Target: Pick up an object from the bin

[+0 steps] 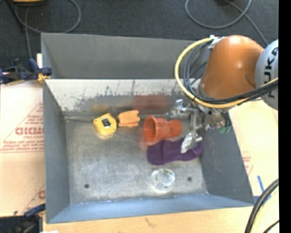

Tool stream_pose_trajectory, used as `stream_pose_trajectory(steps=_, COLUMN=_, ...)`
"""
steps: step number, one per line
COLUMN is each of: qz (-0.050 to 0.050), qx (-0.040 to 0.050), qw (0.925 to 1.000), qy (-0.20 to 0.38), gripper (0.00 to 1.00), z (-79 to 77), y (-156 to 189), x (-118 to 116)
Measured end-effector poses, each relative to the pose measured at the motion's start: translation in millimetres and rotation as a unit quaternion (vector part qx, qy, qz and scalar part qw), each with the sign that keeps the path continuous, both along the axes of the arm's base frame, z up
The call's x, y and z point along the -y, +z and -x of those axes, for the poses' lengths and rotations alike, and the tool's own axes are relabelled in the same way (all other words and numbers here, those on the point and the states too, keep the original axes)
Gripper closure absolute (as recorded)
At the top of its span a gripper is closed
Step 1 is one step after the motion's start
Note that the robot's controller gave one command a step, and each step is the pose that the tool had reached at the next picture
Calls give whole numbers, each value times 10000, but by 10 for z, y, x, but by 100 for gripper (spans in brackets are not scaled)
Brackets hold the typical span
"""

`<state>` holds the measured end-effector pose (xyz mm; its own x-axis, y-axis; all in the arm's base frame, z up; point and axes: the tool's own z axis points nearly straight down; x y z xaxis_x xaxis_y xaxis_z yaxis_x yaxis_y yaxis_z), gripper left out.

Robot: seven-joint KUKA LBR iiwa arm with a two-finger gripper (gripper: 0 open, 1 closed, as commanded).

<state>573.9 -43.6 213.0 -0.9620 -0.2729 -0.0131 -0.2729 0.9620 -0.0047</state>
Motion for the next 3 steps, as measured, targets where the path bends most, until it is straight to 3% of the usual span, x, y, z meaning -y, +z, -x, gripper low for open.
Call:
stream_pose_trajectory(steps=1, qz=3, qx=-64, qw=9965, qy=836, gripper=0, z=158, y=-367, x=-54)
stream_pose_trajectory(steps=2, qz=11, qx=-17, qw=9883, qy=1528, gripper=0, z=56, y=-913, x=-72)
stream_pose_trajectory(steps=3, qz=61, qx=-128, qw=9378, qy=3468, gripper=100, z=211, y=-1339, x=183)
